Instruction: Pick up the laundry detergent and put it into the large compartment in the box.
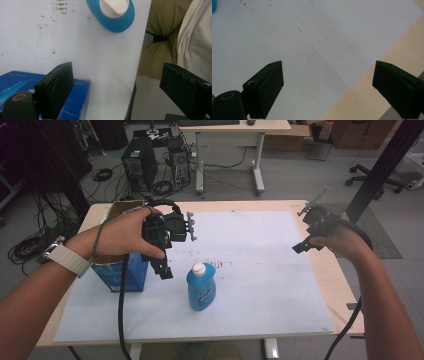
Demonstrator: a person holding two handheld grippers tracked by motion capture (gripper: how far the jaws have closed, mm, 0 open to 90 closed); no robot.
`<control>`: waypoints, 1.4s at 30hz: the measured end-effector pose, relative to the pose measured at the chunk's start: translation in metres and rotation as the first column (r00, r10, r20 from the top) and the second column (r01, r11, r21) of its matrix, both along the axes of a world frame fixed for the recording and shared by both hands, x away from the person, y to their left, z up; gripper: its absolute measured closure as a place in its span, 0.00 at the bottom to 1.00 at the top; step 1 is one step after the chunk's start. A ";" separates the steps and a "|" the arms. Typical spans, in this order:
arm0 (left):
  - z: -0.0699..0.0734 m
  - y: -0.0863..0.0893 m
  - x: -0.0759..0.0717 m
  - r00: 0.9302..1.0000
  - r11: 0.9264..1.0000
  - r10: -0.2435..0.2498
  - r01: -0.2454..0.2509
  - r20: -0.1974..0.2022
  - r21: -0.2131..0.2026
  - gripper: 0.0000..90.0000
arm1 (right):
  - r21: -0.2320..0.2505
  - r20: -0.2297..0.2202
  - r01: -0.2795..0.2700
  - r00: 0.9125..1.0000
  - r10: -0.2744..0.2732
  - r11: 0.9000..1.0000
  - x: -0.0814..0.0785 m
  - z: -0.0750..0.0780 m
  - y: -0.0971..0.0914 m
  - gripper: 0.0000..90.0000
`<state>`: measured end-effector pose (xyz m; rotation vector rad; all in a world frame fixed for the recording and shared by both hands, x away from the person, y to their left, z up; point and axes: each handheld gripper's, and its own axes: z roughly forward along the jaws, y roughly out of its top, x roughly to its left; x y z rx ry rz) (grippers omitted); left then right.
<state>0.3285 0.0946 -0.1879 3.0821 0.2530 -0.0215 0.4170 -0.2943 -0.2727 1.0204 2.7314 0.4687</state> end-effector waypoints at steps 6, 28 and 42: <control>0.001 -0.001 0.000 1.000 1.000 0.016 -0.016 0.010 -0.004 0.13 | 0.002 0.006 -0.003 1.000 0.003 1.000 0.000 0.001 0.001 0.11; 0.008 -0.001 0.001 0.995 0.995 0.097 -0.097 0.032 -0.002 0.10 | -0.004 0.012 -0.010 1.000 0.010 1.000 0.000 0.000 0.002 0.11; 0.017 -0.005 -0.002 0.981 0.982 0.189 -0.189 0.045 0.006 0.10 | -0.004 0.014 -0.011 1.000 0.011 1.000 0.001 -0.001 0.001 0.11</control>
